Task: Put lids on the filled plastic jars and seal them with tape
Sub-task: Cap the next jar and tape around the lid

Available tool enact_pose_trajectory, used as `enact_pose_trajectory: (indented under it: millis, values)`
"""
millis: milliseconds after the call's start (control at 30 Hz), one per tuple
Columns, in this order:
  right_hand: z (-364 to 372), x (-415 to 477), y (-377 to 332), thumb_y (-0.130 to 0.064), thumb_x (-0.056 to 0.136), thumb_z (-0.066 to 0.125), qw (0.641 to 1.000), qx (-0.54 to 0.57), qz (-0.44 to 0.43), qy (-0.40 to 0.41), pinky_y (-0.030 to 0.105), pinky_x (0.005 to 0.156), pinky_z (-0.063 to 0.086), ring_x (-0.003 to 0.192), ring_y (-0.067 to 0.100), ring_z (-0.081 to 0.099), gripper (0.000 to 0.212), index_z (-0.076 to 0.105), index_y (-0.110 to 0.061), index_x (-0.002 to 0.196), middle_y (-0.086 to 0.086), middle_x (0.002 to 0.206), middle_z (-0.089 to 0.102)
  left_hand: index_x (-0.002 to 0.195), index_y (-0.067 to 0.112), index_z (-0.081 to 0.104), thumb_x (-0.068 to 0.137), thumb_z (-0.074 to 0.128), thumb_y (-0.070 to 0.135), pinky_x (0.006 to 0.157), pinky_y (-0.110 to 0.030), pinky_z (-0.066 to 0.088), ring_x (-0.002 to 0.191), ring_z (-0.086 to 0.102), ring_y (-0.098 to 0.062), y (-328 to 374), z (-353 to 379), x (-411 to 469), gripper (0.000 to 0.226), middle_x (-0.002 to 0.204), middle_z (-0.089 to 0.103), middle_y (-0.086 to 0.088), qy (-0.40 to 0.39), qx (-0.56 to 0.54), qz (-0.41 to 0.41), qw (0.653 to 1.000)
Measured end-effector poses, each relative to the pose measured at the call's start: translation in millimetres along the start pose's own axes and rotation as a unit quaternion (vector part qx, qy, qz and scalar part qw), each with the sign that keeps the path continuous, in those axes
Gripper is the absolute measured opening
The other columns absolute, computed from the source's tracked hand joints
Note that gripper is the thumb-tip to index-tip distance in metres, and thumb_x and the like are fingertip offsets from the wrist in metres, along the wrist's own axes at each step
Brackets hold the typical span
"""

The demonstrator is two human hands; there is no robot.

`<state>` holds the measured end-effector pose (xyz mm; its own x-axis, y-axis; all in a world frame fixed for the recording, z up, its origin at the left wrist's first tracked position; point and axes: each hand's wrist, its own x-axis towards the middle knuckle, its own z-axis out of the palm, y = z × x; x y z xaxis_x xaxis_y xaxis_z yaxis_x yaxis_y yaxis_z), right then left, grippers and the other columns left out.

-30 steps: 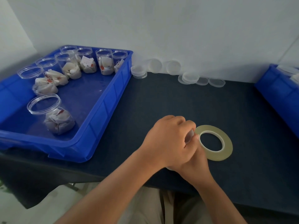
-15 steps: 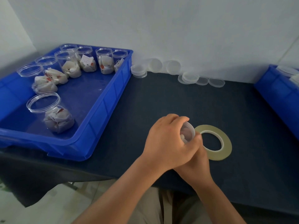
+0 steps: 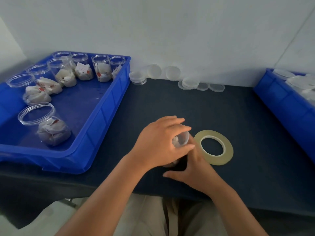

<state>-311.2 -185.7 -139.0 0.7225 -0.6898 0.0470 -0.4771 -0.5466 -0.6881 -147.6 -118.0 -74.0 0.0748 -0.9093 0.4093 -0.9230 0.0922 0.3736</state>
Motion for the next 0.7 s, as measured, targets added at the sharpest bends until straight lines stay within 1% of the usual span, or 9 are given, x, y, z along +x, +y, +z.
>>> enact_pose_trajectory:
  millis: [67,100,167,233,333,433,500,600,700]
  values:
    - [-12.8,-6.7,21.7,-0.072,0.077,0.074,0.993,-0.099,-0.016,0.055,0.020,0.123,0.007,0.152,-0.013,-0.004,0.118,0.005,-0.036,0.166,-0.030,0.163,0.004,0.136,0.040,0.068,0.087,0.065,0.070,0.106,-0.031,0.045,0.150,0.035,-0.010,-5.3,-1.9,-4.3,0.058,0.163,0.044,0.011,0.001,0.006,-0.014,1.000]
    - [-21.7,-10.5,31.3,-0.072,0.080,0.070,0.990,-0.123,0.013,0.072,0.022,0.121,0.006,0.151,-0.014,-0.006,0.116,0.003,-0.036,0.166,-0.030,0.163,0.002,0.136,0.041,0.068,0.086,0.063,0.071,0.104,-0.034,0.049,0.148,0.038,-0.012,-6.7,-2.2,-5.9,0.059,0.161,0.045,0.010,0.003,0.010,-0.018,1.000]
    - [-35.5,-15.1,46.3,-0.074,0.086,0.061,0.976,-0.190,0.077,0.074,0.028,0.121,0.020,0.155,0.001,0.010,0.102,0.016,-0.030,0.166,-0.020,0.170,0.008,0.138,0.041,0.067,0.089,0.060,0.068,0.104,-0.039,0.053,0.143,0.044,-0.013,-7.7,-1.6,-6.7,0.056,0.156,0.051,0.010,0.004,0.017,-0.019,1.000]
    - [-46.5,-16.6,54.1,-0.072,0.095,0.049,0.962,-0.259,0.083,0.039,0.029,0.116,0.035,0.149,0.010,0.034,0.076,0.044,-0.028,0.157,-0.014,0.167,0.029,0.140,0.042,0.065,0.091,0.058,0.064,0.108,-0.035,0.049,0.144,0.043,-0.010,-8.8,-0.7,-5.3,0.053,0.155,0.052,0.012,0.004,0.011,-0.020,1.000]
    - [-50.6,-21.5,50.0,-0.068,0.099,0.041,0.955,-0.291,0.051,0.033,0.026,0.101,0.046,0.121,0.006,0.057,0.053,0.062,-0.031,0.130,-0.015,0.138,0.060,0.141,0.044,0.063,0.092,0.057,0.064,0.109,-0.029,0.042,0.146,0.039,-0.006,-11.9,-0.1,-5.2,0.053,0.157,0.050,0.014,-0.002,0.006,-0.016,1.000]
    - [-49.0,-32.4,38.2,-0.072,0.093,0.039,0.968,-0.233,0.065,0.072,0.023,0.062,0.049,0.072,0.005,0.060,0.042,0.054,-0.034,0.100,-0.014,0.088,0.063,0.144,0.040,0.062,0.089,0.057,0.067,0.120,-0.038,0.036,0.151,0.034,-0.012,-10.6,-2.4,-4.3,0.061,0.161,0.046,0.008,-0.018,0.006,-0.009,1.000]
    - [-47.5,-39.4,28.9,-0.069,0.093,0.042,0.979,-0.159,0.070,0.107,0.022,0.048,0.041,0.059,0.010,0.058,0.035,0.049,-0.034,0.095,-0.011,0.071,0.060,0.145,0.034,0.061,0.085,0.060,0.071,0.127,-0.049,0.025,0.154,0.032,-0.020,-8.5,-5.1,-5.1,0.070,0.162,0.045,0.001,0.001,0.050,0.007,0.999]
    - [-43.0,-49.7,14.7,-0.064,0.095,0.045,0.989,-0.035,0.039,0.139,0.022,0.049,0.041,0.056,0.007,0.055,0.031,0.046,-0.033,0.094,-0.009,0.064,0.058,0.130,0.022,0.073,0.088,0.065,0.069,0.125,-0.051,0.029,0.138,0.051,-0.022,-1.2,-4.0,-10.5,0.063,0.141,0.063,0.001,0.085,0.074,0.058,0.992]
    - [-39.2,-56.4,3.4,-0.068,0.099,0.043,0.988,0.034,0.000,0.150,0.020,0.049,0.039,0.053,0.007,0.051,0.036,0.047,-0.032,0.094,-0.015,0.069,0.059,0.117,0.023,0.079,0.095,0.062,0.061,0.121,-0.044,0.036,0.124,0.059,-0.013,16.0,3.6,-16.3,0.047,0.123,0.072,0.009,0.092,0.037,0.076,0.992]
